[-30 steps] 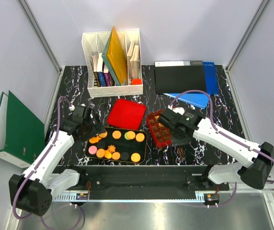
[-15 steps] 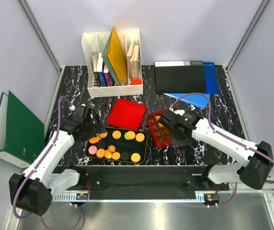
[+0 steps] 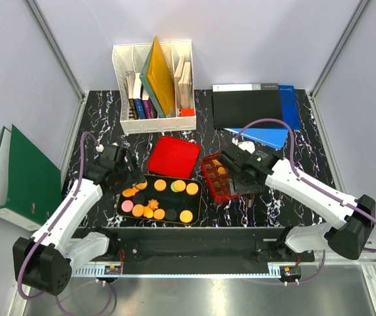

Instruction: Pack the cookies

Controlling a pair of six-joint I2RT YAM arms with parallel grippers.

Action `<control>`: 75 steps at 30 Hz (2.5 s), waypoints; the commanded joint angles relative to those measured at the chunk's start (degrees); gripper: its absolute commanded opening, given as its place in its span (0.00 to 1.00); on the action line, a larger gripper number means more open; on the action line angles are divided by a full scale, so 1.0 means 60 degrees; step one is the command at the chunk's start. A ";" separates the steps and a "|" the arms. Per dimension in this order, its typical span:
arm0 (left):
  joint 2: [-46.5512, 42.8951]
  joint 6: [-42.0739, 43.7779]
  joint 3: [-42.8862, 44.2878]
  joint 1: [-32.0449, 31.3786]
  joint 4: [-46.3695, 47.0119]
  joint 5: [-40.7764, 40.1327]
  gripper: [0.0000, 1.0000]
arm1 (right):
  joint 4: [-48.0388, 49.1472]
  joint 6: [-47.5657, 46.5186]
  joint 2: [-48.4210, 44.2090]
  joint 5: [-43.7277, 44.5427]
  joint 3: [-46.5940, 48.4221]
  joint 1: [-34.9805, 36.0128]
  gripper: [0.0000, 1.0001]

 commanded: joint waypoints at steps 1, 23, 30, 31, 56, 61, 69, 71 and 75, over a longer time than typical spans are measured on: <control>-0.0112 0.0124 -0.0020 -0.0046 0.0306 0.0111 0.98 | -0.0553 0.0206 -0.0282 0.1211 0.0990 -0.0341 0.51; -0.0068 0.0124 -0.0064 -0.0163 0.0321 0.0141 0.98 | 0.1365 0.0161 -0.0371 -0.1116 -0.0385 -0.0606 0.00; 0.0006 0.0109 -0.0064 -0.0193 0.0335 0.0111 0.98 | 0.1234 0.0453 -0.0604 -0.1439 -0.0826 -0.0606 0.00; 0.0006 0.0109 -0.0064 -0.0193 0.0336 0.0111 0.98 | 0.1060 0.0483 -0.0678 -0.1395 -0.0840 -0.0606 0.00; 0.0064 0.0051 -0.0108 -0.0398 0.0379 0.0097 0.97 | 0.0107 0.0659 -0.1616 -0.0139 -0.0096 -0.0606 0.00; 0.0079 0.0051 -0.0093 -0.0412 0.0365 0.0096 0.97 | -0.0524 0.0528 -0.1397 0.0348 0.0755 -0.0606 0.00; 0.0094 0.0022 -0.0093 -0.0456 0.0380 0.0067 0.97 | -0.0042 0.0454 -0.1147 -0.0384 -0.0414 -0.0606 0.00; 0.0108 0.0022 -0.0093 -0.0471 0.0365 0.0067 0.97 | 0.0076 0.0425 -0.1089 -0.0748 -0.0869 -0.0606 0.00; 0.0152 0.0036 -0.0093 -0.0486 0.0379 0.0067 0.97 | 0.0427 0.0191 -0.0826 -0.1657 -0.1396 -0.0606 0.00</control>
